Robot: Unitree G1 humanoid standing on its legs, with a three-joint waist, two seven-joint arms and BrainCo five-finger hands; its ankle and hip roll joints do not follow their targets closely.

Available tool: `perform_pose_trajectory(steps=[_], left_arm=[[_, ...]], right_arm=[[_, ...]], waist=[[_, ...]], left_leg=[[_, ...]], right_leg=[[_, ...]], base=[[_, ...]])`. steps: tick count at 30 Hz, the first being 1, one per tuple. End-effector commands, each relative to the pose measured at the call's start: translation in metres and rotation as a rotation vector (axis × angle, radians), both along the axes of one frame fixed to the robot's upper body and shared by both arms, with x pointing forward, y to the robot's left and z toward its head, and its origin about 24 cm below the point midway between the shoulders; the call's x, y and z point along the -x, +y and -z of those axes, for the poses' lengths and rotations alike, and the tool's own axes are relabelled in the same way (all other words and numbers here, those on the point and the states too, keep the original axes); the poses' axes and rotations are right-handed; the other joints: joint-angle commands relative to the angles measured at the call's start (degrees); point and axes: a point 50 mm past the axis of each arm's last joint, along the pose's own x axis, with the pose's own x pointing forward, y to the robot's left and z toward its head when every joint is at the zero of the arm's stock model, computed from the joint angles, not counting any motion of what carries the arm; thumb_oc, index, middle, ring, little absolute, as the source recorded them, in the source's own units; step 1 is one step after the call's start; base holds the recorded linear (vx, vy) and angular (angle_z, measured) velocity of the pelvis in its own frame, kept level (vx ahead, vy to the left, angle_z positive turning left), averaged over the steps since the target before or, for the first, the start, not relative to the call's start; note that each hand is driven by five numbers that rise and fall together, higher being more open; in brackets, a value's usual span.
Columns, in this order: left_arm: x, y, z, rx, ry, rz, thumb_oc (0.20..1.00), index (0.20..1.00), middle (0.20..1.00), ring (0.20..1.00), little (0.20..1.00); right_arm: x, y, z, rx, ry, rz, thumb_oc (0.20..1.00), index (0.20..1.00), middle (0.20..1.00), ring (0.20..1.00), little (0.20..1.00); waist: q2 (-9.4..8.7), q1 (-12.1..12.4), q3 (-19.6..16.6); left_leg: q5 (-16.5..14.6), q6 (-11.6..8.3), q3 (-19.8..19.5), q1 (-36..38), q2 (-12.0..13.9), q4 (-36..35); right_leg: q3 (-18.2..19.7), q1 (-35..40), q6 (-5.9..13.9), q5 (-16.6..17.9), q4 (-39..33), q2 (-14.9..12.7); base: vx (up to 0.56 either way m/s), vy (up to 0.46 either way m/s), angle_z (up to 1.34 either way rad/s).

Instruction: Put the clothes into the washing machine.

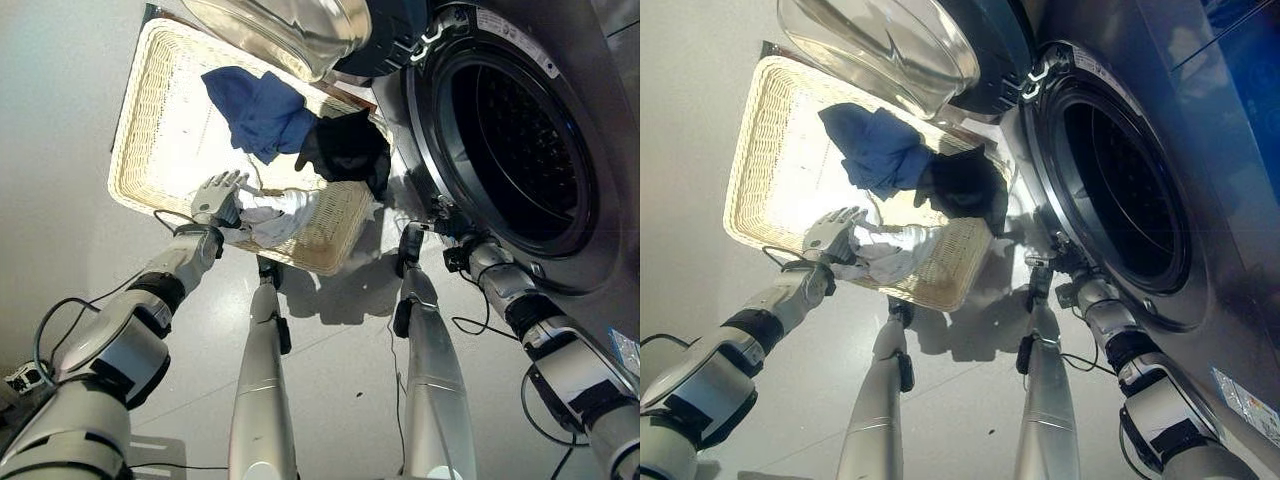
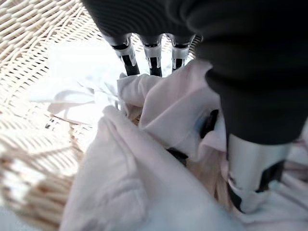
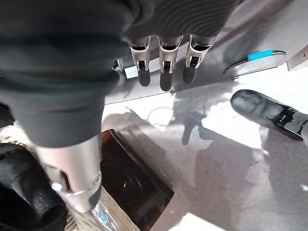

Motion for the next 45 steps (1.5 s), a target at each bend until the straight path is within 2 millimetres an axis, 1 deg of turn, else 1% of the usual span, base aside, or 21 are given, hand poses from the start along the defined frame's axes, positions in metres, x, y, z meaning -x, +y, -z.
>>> perform_pose_trajectory(steps=[1,4,5,6,7,10,16,22,28,29,33,34,35,36,37,38,39,40,43,44,45], left_arm=[[0.009,0.029,0.026,0.006,0.203,-0.152,1.000,1.000,1.000,1.000,1.000],[0.007,0.024,0.028,0.024,0.232,-0.151,1.000,1.000,1.000,1.000,1.000],[0.006,0.024,0.028,0.027,0.239,-0.148,0.959,0.959,0.959,0.959,0.959],[0.006,0.024,0.028,0.027,0.239,-0.148,0.959,0.959,0.959,0.959,0.959],[0.005,0.020,0.030,0.031,0.271,-0.124,0.200,0.200,0.200,0.200,0.200],[0.004,0.015,0.032,0.047,0.305,-0.100,0.200,0.200,0.200,0.200,0.200],[0.004,0.007,0.035,0.061,0.300,-0.070,0.200,0.200,0.200,0.200,0.200],[0.003,-0.001,0.033,0.148,0.237,-0.024,0.200,0.200,0.200,0.200,0.200],[0.004,-0.007,0.032,0.199,0.208,0.017,0.200,0.200,0.200,0.200,0.200],[0.005,-0.011,0.032,0.218,0.204,0.041,0.200,0.200,0.200,0.200,0.200],[0.005,-0.014,0.031,0.219,0.186,0.063,0.200,0.200,0.200,0.200,0.200],[0.006,-0.013,0.031,0.232,0.156,0.059,0.200,0.200,0.200,0.200,0.200],[0.007,-0.012,0.027,0.308,0.066,0.039,0.815,0.815,0.815,0.815,0.815],[0.008,-0.011,0.025,0.338,0.035,0.032,1.000,1.000,1.000,1.000,1.000],[0.008,-0.009,0.021,0.396,-0.027,0.014,1.000,1.000,1.000,1.000,1.000],[0.011,-0.007,0.015,0.476,-0.134,0.012,1.000,1.000,1.000,1.000,1.000],[0.011,-0.007,0.015,0.476,-0.134,0.012,1.000,1.000,1.000,1.000,1.000],[0.016,-0.009,0.007,0.503,-0.259,0.058,1.000,1.000,1.000,1.000,1.000],[0.022,-0.015,0.003,0.483,-0.338,0.124,1.000,1.000,1.000,1.000,1.000],[0.022,-0.015,0.003,0.483,-0.338,0.124,1.000,1.000,1.000,1.000,1.000],[0.025,-0.019,0.003,0.466,-0.351,0.164,1.000,1.000,1.000,1.000,1.000]], right_arm=[[0.004,-0.004,-0.006,-0.005,-0.049,-0.010,1.000,1.000,1.000,1.000,1.000],[0.002,0.001,-0.009,-0.011,-0.062,-0.021,1.000,1.000,1.000,1.000,1.000],[0.001,0.002,-0.009,-0.013,-0.065,-0.023,1.000,1.000,1.000,1.000,1.000],[0.001,0.002,-0.009,-0.013,-0.065,-0.023,1.000,1.000,1.000,1.000,1.000],[0.000,0.006,-0.011,-0.017,-0.074,-0.029,1.000,1.000,1.000,1.000,1.000],[-0.001,0.010,-0.013,-0.023,-0.085,-0.039,1.000,1.000,1.000,1.000,1.000],[-0.001,0.017,-0.013,-0.030,-0.096,-0.049,1.000,1.000,1.000,1.000,1.000],[0.001,0.022,-0.014,-0.051,-0.115,-0.056,1.000,1.000,1.000,1.000,1.000],[0.002,0.024,-0.016,-0.063,-0.128,-0.052,1.000,1.000,1.000,1.000,1.000],[0.002,0.024,-0.016,-0.068,-0.127,-0.052,1.000,1.000,1.000,1.000,1.000],[0.004,0.023,-0.015,-0.071,-0.126,-0.047,1.000,1.000,1.000,1.000,1.000],[0.004,0.023,-0.014,-0.073,-0.126,-0.045,1.000,1.000,1.000,1.000,1.000],[0.005,0.023,-0.013,-0.077,-0.125,-0.041,1.000,1.000,1.000,1.000,1.000],[0.006,0.022,-0.013,-0.079,-0.125,-0.039,1.000,1.000,1.000,1.000,1.000],[0.006,0.020,-0.012,-0.084,-0.125,-0.034,1.000,1.000,1.000,1.000,1.000],[0.008,0.019,-0.009,-0.088,-0.124,-0.025,1.000,1.000,1.000,1.000,1.000],[0.008,0.019,-0.009,-0.088,-0.124,-0.025,1.000,1.000,1.000,1.000,1.000],[0.012,0.017,-0.005,-0.097,-0.123,-0.011,1.000,1.000,1.000,1.000,1.000],[0.016,0.017,-0.003,-0.105,-0.124,-0.004,1.000,1.000,1.000,1.000,1.000],[0.016,0.017,-0.003,-0.105,-0.124,-0.004,1.000,1.000,1.000,1.000,1.000],[0.018,0.018,-0.003,-0.108,-0.125,-0.001,1.000,1.000,1.000,1.000,1.000]], waist=[[-1.35,0.2,-0.9],[-1.83,0.1,-0.9],[-1.91,0.1,-0.9],[-1.91,0.1,-0.9],[-2.12,0.0,-0.9],[-2.26,-0.1,-0.9],[-2.41,-0.2,-0.9],[-2.54,0.1,-0.9],[-2.44,0.3,-0.9],[-2.43,0.5,-0.9],[-2.31,0.6,-0.9],[-2.28,0.7,-0.9],[-2.25,0.8,-0.9],[-2.23,0.9,-0.9],[-2.24,1.0,-0.9],[-2.21,1.3,-0.9],[-2.21,1.2,-0.9],[-2.16,1.7,-0.9],[-2.15,2.1,-0.9],[-2.15,2.1,-0.9],[-2.14,2.3,-0.9]], left_leg=[[-0.5,3.12,-2.7,-4.7,-4.0,5.3],[-0.2,3.06,-2.7,-5.1,-3.9,4.8],[-0.2,3.06,-2.7,-5.2,-3.8,4.7],[-0.2,3.06,-2.7,-5.2,-3.8,4.7],[-0.1,3.05,-2.7,-5.3,-3.8,4.4],[0.1,2.99,-2.8,-5.4,-3.8,4.2],[0.1,3.03,-3.0,-5.8,-4.0,4.5],[-0.1,3.19,-3.4,-5.5,-4.5,4.5],[-0.1,3.27,-3.7,-5.6,-4.7,4.4],[0.0,3.30,-3.8,-5.2,-4.8,4.2],[-0.2,3.37,-3.9,-5.1,-4.9,4.1],[-0.2,3.38,-4.0,-5.0,-4.8,4.1],[-0.2,3.42,-4.0,-5.1,-4.9,4.3],[-0.2,3.44,-4.1,-5.1,-4.9,4.3],[-0.2,3.47,-4.1,-5.0,-4.8,4.2],[-0.3,3.49,-4.3,-5.0,-5.0,4.2],[-0.3,3.49,-4.3,-5.0,-5.0,4.2],[-0.3,3.51,-4.7,-5.0,-5.2,3.9],[-0.4,3.52,-5.1,-4.9,-5.4,3.8],[-0.4,3.52,-5.1,-4.9,-5.4,3.8],[-0.4,3.53,-5.1,-4.8,-5.5,3.6]], right_leg=[[0.9,-2.5,2.24,2.2,2.1,4.3],[0.8,-3.1,2.32,2.6,1.8,4.5],[0.8,-3.1,2.34,2.6,1.7,4.5],[0.8,-3.1,2.34,2.6,1.7,4.5],[0.7,-3.2,2.37,2.9,1.4,4.6],[0.6,-3.5,2.55,3.2,1.2,4.6],[0.7,-3.8,2.61,3.3,1.3,4.7],[0.6,-3.6,2.73,3.4,1.2,4.7],[0.6,-3.7,2.80,3.4,1.3,4.7],[0.5,-3.4,2.83,3.4,1.3,4.7],[0.3,-3.3,2.92,3.4,1.3,4.6],[0.3,-3.3,2.94,3.4,1.3,4.5],[0.3,-3.4,2.92,3.4,1.5,4.5],[0.3,-3.4,2.91,3.3,1.5,4.5],[0.3,-3.3,2.90,3.2,1.5,4.4],[0.2,-3.2,2.85,3.1,1.4,4.3],[0.2,-3.2,2.85,3.0,1.4,4.3],[0.0,-3.1,2.86,3.1,1.2,4.1],[-0.4,-3.0,2.91,3.2,1.1,4.0],[-0.4,-3.0,2.91,3.2,1.1,4.0],[-0.6,-2.9,2.98,3.2,0.9,4.0]], base=[[0.00,0.000,0.00],[0.00,0.000,0.00],[0.00,0.000,0.00],[0.00,0.000,0.00],[0.00,0.000,0.00],[0.00,0.000,0.00],[0.00,0.000,0.00],[0.02,-0.010,0.00],[0.00,-0.006,0.00],[0.00,0.000,0.00],[0.00,0.000,0.00],[0.00,0.000,0.00],[0.00,0.000,0.00],[0.00,0.000,0.00],[0.00,0.000,0.00],[0.00,0.000,0.00],[0.00,-0.046,0.01],[0.00,-0.037,0.00],[0.00,-0.027,0.00],[0.00,0.000,0.00],[0.00,0.000,0.00]])
